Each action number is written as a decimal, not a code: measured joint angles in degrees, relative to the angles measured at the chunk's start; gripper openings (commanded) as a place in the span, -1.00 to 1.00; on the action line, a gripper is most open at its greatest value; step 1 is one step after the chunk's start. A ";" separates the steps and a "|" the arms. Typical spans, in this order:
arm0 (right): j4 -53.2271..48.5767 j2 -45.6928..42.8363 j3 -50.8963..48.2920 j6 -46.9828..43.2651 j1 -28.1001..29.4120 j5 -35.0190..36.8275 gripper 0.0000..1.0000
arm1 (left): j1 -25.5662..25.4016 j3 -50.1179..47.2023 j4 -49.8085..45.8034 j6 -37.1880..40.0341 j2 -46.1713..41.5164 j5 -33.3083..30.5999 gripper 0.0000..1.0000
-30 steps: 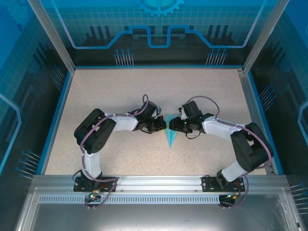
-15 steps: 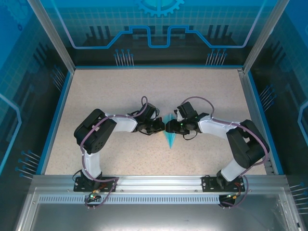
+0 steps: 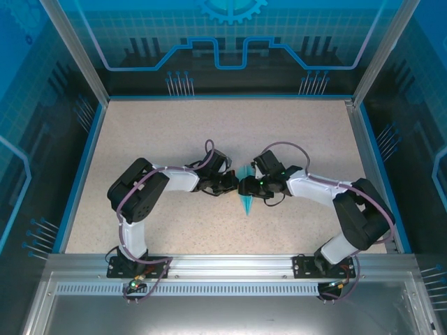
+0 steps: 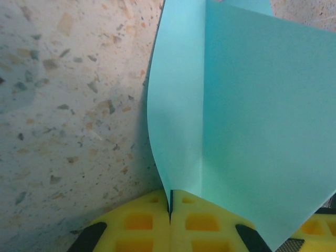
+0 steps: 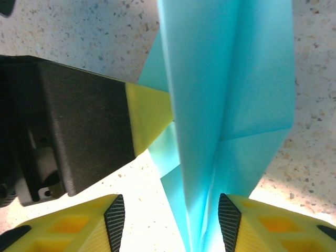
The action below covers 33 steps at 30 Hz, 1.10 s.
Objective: Fold a paper plane with a square sheet of paper (pick it up from the middle)
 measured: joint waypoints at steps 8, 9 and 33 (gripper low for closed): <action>-0.28 0.20 0.00 1.46 1.36 0.63 0.01 | 0.02 0.00 0.02 0.00 0.00 0.02 -1.00; -0.31 0.52 0.02 1.60 1.38 0.68 0.00 | 0.02 0.00 0.02 0.00 0.00 0.00 -1.00; -4.24 5.53 3.76 1.92 3.80 7.80 -0.42 | 0.28 0.00 -0.70 -0.02 -0.92 0.00 -0.74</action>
